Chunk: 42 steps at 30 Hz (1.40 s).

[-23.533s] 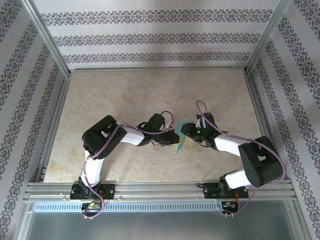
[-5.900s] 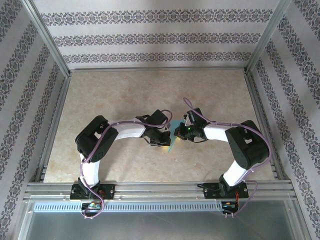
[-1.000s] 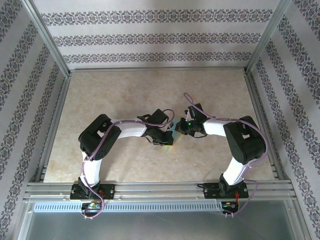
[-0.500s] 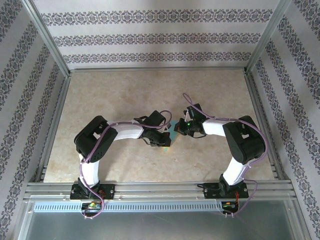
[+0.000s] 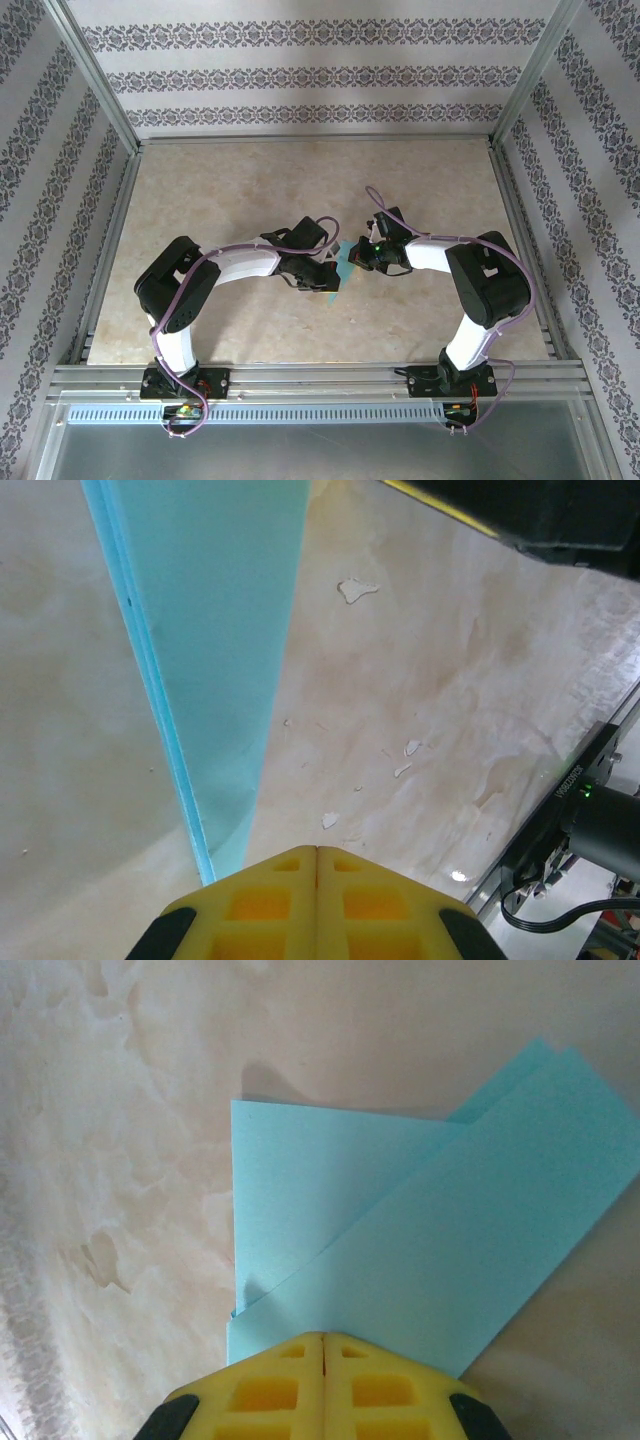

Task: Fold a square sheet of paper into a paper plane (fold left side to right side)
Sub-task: Fold the wing for the fifth time at the center of the table.

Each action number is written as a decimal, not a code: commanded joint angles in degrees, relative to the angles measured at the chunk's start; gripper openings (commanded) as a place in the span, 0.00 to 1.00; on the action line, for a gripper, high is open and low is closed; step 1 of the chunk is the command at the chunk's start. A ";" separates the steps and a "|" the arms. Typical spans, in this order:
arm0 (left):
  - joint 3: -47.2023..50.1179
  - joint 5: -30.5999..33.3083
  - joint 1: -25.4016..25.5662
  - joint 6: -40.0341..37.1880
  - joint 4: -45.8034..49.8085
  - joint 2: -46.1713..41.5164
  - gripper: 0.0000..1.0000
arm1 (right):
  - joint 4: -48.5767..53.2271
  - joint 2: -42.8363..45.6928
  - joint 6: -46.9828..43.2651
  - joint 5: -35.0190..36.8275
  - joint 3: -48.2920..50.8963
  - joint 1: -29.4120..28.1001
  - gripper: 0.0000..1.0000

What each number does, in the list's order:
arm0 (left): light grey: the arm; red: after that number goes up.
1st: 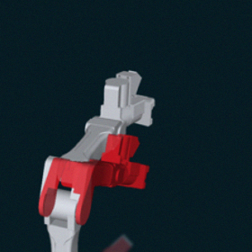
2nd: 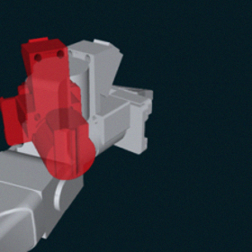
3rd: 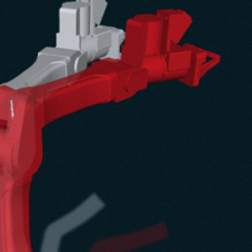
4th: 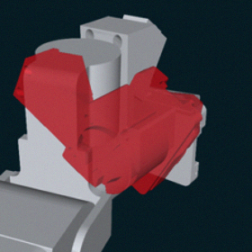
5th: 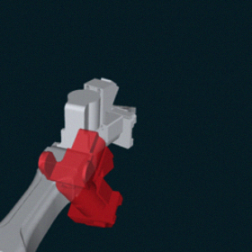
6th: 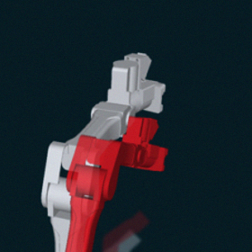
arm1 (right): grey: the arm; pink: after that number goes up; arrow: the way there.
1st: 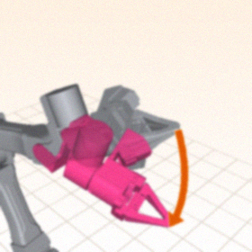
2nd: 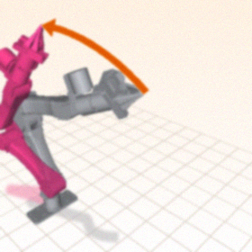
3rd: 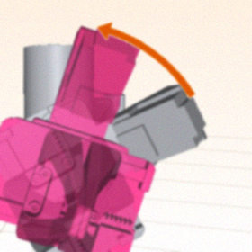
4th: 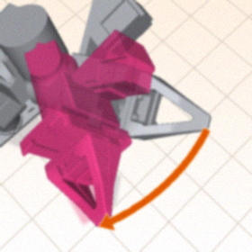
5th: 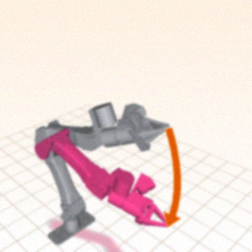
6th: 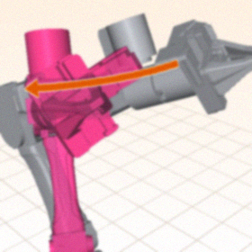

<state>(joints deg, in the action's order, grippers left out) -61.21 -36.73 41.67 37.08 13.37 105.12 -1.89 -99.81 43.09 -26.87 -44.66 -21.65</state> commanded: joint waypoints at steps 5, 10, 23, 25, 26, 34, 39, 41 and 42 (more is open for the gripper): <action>0.68 -0.27 0.63 0.47 0.08 1.73 0.00 | 6.33 -3.32 -1.34 3.76 0.83 -1.01 0.00; 0.47 -0.80 0.61 0.31 -0.44 3.30 0.00 | 6.34 -3.37 -1.43 3.79 0.72 -1.00 0.00; 2.82 0.75 0.61 -0.16 0.05 4.32 0.00 | 7.37 -3.54 -1.96 4.25 0.44 -0.94 0.00; 3.33 1.20 0.61 -0.62 0.84 4.03 0.00 | 7.58 -3.62 -1.96 4.30 0.32 -0.94 0.00; 3.61 1.22 0.61 -0.63 0.95 3.89 0.00 | 7.56 -3.67 -2.00 4.20 0.28 -0.94 0.00; 6.55 0.56 1.10 -0.09 0.23 1.56 0.00 | 8.03 -3.86 -2.18 4.37 -0.07 -0.94 0.00; 8.74 0.47 1.90 0.36 -0.09 -0.36 0.00 | 8.32 -4.21 -2.31 4.29 -0.20 -0.89 0.00; 9.21 0.56 2.27 0.36 0.07 -0.77 0.00 | 8.39 -4.23 -2.40 4.29 -0.18 -0.93 0.00; 9.41 0.60 2.47 0.36 0.16 -0.99 0.00 | 8.44 -4.25 -2.44 4.27 -0.17 -0.93 0.00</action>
<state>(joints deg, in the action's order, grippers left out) -53.87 -36.62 42.50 37.32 8.49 104.86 0.10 -100.47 41.95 -27.07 -46.04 -22.02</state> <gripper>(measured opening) 0.052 0.060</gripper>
